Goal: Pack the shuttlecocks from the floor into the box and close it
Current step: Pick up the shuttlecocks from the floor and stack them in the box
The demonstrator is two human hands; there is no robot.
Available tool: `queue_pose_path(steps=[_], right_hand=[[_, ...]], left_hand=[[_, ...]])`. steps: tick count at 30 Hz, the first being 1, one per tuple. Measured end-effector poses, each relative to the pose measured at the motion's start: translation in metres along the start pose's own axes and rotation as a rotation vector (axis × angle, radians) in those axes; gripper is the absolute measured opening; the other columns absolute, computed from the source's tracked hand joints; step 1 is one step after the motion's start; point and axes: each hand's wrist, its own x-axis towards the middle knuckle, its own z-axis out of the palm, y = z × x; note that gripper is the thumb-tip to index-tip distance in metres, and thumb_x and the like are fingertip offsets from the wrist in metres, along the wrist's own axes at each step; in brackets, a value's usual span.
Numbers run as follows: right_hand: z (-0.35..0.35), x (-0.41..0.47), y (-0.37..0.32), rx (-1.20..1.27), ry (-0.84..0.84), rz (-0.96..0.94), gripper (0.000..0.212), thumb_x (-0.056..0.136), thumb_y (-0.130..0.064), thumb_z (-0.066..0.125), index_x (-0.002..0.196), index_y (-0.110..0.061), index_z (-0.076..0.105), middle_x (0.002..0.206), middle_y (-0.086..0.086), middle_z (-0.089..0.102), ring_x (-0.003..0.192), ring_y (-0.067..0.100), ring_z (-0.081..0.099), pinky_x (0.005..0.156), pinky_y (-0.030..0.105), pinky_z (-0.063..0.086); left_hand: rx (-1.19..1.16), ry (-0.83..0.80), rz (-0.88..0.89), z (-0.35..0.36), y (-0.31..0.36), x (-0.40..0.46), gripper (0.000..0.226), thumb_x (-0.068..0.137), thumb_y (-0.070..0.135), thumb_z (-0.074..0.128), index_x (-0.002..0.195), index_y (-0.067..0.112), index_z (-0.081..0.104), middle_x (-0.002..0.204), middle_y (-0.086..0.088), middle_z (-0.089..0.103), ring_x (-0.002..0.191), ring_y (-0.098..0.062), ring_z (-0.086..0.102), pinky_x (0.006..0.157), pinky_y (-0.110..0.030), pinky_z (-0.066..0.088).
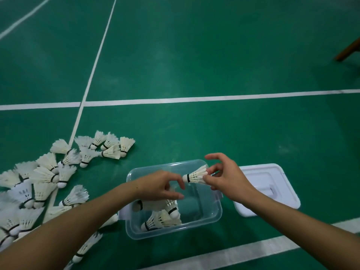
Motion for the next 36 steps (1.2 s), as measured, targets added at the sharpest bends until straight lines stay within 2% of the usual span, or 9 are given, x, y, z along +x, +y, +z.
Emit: queue_pose_path(steps=[2,4,7,11,17,21,26,33,36], right_hand=[[0.001,-0.001,-0.001,-0.004,0.022,0.001,0.054,0.085,-0.004,0.079,0.130,-0.026,0.059,0.085,0.002,0.070,0.067,0.015,0.065,0.070,0.056,0.064],[0.001,-0.004,-0.001,-0.005,0.029,0.003,0.054,0.086,-0.004,0.078,0.131,-0.025,0.058,0.087,0.005,0.070,0.068,0.015,0.065,0.068,0.054,0.065],[-0.001,-0.009,0.002,-0.032,0.034,0.001,0.053,0.086,-0.006,0.078,0.131,-0.026,0.057,0.088,0.004,0.069,0.068,0.013,0.065,0.068,0.053,0.065],[-0.005,-0.014,0.008,-0.126,0.034,-0.005,0.055,0.086,-0.010,0.078,0.132,-0.030,0.056,0.088,0.002,0.071,0.068,0.015,0.068,0.070,0.051,0.064],[0.003,-0.018,0.006,-0.262,-0.008,-0.044,0.058,0.084,-0.017,0.079,0.133,-0.034,0.054,0.089,-0.004,0.072,0.072,0.012,0.072,0.070,0.040,0.063],[0.015,-0.021,0.005,-0.387,-0.087,-0.118,0.058,0.085,-0.016,0.077,0.135,-0.034,0.052,0.089,-0.012,0.071,0.075,0.006,0.072,0.077,0.035,0.061],[0.038,-0.023,0.009,-0.578,-0.186,-0.188,0.060,0.087,-0.015,0.074,0.140,-0.031,0.050,0.097,-0.010,0.073,0.087,0.013,0.070,0.084,0.038,0.059],[0.073,-0.006,0.024,-0.539,-0.320,-0.069,0.065,0.085,-0.008,0.080,0.142,-0.021,0.050,0.096,-0.001,0.075,0.088,0.015,0.069,0.072,0.024,0.053],[0.080,-0.002,0.029,-0.460,-0.403,0.038,0.070,0.085,-0.003,0.080,0.144,-0.021,0.047,0.098,0.006,0.075,0.082,0.021,0.074,0.073,0.032,0.062]], left_hand=[[0.037,-0.006,-0.010,0.005,-0.005,0.004,0.040,0.085,0.067,0.073,0.114,0.039,0.069,0.070,0.008,0.064,0.061,-0.009,0.056,0.063,-0.031,0.047],[0.033,-0.010,-0.038,0.009,-0.010,0.007,0.044,0.081,0.066,0.078,0.114,0.038,0.071,0.070,0.026,0.060,0.065,0.003,0.055,0.064,-0.019,0.042],[0.031,-0.076,-0.062,0.017,-0.017,0.012,0.041,0.081,0.063,0.079,0.116,0.042,0.072,0.087,0.033,0.061,0.079,0.012,0.057,0.075,-0.014,0.043],[0.063,-0.215,-0.133,0.026,-0.024,0.012,0.038,0.079,0.069,0.074,0.111,0.047,0.073,0.102,0.029,0.069,0.094,0.007,0.063,0.097,-0.032,0.054],[0.142,-0.272,-0.108,0.025,-0.016,0.012,0.040,0.075,0.072,0.068,0.094,0.037,0.071,0.091,0.021,0.067,0.084,-0.001,0.063,0.090,-0.041,0.057],[0.205,-0.255,-0.060,0.018,-0.009,0.010,0.039,0.078,0.068,0.071,0.092,0.032,0.071,0.078,0.021,0.061,0.080,-0.007,0.060,0.083,-0.033,0.056],[0.211,-0.244,-0.032,0.015,-0.003,0.003,0.033,0.081,0.062,0.075,0.089,0.030,0.072,0.064,0.023,0.053,0.061,0.004,0.052,0.067,-0.025,0.046],[0.202,-0.257,-0.038,0.015,0.002,-0.001,0.033,0.080,0.058,0.078,0.091,0.026,0.076,0.061,0.015,0.057,0.056,0.000,0.053,0.061,-0.023,0.042],[0.185,-0.265,-0.046,0.017,0.000,-0.001,0.033,0.079,0.059,0.078,0.091,0.029,0.075,0.065,0.014,0.059,0.060,-0.001,0.053,0.068,-0.028,0.049]])
